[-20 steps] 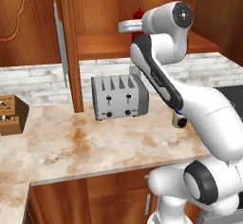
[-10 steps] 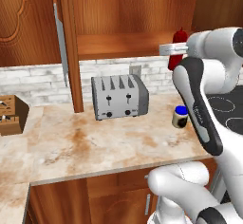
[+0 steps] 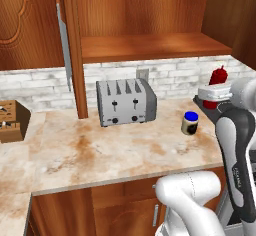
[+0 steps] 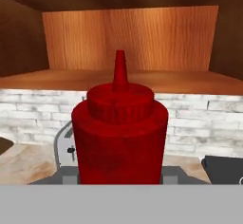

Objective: Take 2 condiments from the cabinet and move them on the counter near the stove.Make sure the condiments are lined up with each other, next to each other.

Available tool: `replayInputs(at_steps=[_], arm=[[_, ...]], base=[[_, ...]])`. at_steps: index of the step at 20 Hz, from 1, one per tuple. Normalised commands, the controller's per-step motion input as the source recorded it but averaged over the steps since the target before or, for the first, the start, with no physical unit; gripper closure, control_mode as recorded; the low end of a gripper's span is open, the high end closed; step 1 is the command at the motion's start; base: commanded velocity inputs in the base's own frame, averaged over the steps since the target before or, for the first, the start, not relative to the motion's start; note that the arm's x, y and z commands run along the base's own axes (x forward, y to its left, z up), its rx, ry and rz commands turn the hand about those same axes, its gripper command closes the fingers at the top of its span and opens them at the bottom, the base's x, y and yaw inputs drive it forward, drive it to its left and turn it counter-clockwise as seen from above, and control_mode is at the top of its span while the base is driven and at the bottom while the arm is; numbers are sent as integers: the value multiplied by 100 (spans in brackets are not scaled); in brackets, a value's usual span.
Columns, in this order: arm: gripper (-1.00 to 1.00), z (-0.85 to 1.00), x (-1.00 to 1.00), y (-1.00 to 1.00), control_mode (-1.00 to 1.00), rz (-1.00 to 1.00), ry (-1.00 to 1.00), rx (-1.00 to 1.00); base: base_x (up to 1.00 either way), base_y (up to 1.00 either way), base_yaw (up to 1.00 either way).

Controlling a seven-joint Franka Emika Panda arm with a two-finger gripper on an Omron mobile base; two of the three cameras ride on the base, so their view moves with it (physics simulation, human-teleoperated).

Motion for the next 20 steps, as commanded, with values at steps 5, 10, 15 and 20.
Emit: replayInputs(at_steps=[5,10,15,20], arm=[[100,-46,-2,-36,-100,0,-6,0],[100,-45,0,-54,-100,0,-2,0],[100,-56,-1,-29,-100,0,-1,0],[100,-51,0,-14,-100,0,-5,0]], base=[[0,0,0],[0,0,0],[0,0,0],[0,0,0]])
